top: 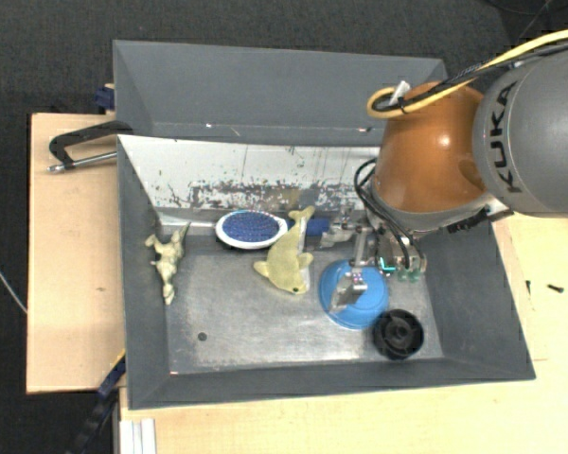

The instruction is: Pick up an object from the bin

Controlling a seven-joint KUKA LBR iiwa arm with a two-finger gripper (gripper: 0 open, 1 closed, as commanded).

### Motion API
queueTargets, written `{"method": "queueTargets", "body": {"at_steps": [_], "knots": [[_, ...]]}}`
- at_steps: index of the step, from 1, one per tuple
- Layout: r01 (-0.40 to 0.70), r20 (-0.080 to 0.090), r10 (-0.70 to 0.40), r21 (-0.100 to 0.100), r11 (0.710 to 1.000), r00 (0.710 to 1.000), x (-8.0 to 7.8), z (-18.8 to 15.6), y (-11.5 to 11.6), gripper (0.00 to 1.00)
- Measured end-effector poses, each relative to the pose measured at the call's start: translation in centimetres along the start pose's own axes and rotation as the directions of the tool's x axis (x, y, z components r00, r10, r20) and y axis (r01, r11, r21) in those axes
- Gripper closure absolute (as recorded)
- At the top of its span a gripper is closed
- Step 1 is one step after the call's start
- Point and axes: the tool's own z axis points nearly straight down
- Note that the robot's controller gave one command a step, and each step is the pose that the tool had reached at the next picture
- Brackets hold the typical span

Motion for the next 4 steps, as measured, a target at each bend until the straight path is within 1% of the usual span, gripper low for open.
{"method": "queueTargets", "body": {"at_steps": [1,2,3,4], "knots": [[0.194,0.016,-0.194,0.002,0.981,0.981,-6.4,0.8,3.4,0.0],[0.497,0.008,-0.497,0.003,0.868,0.868,-6.7,4.9,3.8,0.0],[0.588,0.01,-0.588,0.009,0.809,0.809,-6.4,5.3,15.2,0.0],[0.764,0.029,-0.764,0.017,0.645,0.645,-4.8,6.9,12.4,0.0]]}}
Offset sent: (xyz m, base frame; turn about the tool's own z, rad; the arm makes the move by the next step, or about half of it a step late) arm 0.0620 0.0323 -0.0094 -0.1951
